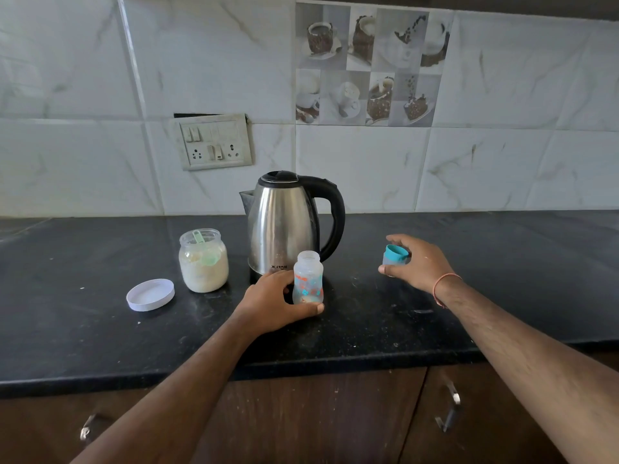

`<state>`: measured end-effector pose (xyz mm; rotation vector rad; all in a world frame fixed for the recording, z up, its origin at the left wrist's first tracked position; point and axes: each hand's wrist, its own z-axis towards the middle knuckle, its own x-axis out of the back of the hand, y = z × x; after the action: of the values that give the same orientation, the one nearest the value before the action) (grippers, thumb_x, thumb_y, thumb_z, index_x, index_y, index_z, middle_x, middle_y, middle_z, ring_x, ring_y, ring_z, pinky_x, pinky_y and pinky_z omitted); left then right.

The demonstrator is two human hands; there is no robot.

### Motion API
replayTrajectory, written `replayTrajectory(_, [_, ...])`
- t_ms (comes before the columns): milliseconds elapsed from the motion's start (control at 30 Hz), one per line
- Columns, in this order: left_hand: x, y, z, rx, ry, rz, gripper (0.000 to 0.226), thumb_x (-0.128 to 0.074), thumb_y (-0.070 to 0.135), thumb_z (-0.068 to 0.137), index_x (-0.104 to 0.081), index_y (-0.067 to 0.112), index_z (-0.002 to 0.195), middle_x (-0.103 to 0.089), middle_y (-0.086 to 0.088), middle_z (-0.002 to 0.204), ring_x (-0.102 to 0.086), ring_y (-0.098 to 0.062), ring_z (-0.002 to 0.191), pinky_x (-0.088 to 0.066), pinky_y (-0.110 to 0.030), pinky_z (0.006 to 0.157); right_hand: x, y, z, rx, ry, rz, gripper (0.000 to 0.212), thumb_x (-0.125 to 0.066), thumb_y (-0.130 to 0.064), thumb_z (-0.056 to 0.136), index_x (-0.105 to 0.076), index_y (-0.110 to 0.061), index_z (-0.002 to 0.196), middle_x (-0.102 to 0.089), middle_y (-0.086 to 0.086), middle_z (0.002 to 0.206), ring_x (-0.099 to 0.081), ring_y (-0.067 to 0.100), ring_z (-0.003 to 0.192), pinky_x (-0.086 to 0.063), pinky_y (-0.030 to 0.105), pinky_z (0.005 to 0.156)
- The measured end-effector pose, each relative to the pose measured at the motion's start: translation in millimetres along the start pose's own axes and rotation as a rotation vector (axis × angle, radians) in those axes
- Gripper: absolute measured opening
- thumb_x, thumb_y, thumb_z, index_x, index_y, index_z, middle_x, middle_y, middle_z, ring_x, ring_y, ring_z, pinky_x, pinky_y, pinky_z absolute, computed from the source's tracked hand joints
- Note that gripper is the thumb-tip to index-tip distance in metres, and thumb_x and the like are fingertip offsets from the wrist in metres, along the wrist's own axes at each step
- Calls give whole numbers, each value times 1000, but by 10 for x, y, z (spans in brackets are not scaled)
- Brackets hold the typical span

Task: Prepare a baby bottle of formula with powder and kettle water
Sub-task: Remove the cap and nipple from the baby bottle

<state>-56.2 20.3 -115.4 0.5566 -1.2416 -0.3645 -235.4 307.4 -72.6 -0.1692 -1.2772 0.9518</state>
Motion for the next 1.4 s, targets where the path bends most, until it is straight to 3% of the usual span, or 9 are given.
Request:
replayTrajectory(267, [0,-5,-4,-1,-8,-17,86,-75,94,61,-68,46,131,-71,25,123,-67,-3,111,-59,-41,102,-63,-26,-114,117,128,-189,94,-95,-42,80,-47,-27,159,-33,1,175,-17,26,166,-21,51,133])
replayTrajectory(400, [5,22,-23,-2,-6,-14,84,-77,91,62,-68,45,131,-70,24,123,-67,-1,110,-59,-40,101,-164,-105,-298,162,236,-164,85,-91,-45,84,-49,-25,155,-38,0,172,-24,26,164,-22,67,130])
replayTrajectory(500, [10,34,-30,-5,3,-15,81,-79,89,62,-69,45,130,-71,25,121,-67,-1,110,-59,-39,101,-344,-283,-545,308,333,3,66,-87,-41,88,-58,-26,146,-50,-6,161,-31,20,160,-31,62,128])
replayTrajectory(733, [18,95,-101,-58,57,-6,64,-80,83,64,-72,46,115,-73,24,111,-68,0,104,-61,-40,94,-758,-776,-864,251,20,332,74,-85,-51,85,-55,-32,150,-61,-24,141,-53,-4,136,-42,17,110])
replayTrajectory(900, [49,98,-186,-90,86,-107,54,-89,62,68,-74,39,115,-76,20,108,-73,-2,101,-64,-39,89,-851,-923,-809,131,-129,298,83,-87,-51,86,-49,-30,157,-64,-18,140,-65,4,119,-57,27,101])
replayTrajectory(1100, [75,-69,-268,-66,129,-101,71,-84,64,71,-64,42,135,-71,26,124,-64,-10,124,-58,-41,105,-877,-922,-790,137,-131,292,75,-89,-43,88,-54,-30,152,-71,-15,132,-72,3,104,-60,22,90])
replayTrajectory(1200, [181,-39,-380,-19,287,-77,65,-67,60,74,-64,36,135,-66,19,124,-56,-12,123,-52,-45,108,-875,-915,-779,139,-141,298,74,-89,-41,89,-53,-30,153,-71,-15,130,-73,3,101,-59,21,90])
replayTrajectory(1300, [262,-29,-431,77,674,-105,55,-76,30,83,-61,26,136,-57,8,136,-50,-21,130,-43,-53,114,-891,-914,-773,151,-152,316,74,-89,-42,89,-54,-30,153,-71,-15,128,-73,4,100,-58,21,89])
replayTrajectory(1400, [339,-95,-439,240,959,-202,82,-81,14,80,-43,22,152,-38,-5,158,-38,-34,141,-35,-54,115,-913,-916,-759,155,-156,320,76,-89,-42,88,-53,-31,154,-71,-16,129,-73,5,99,-60,24,90])
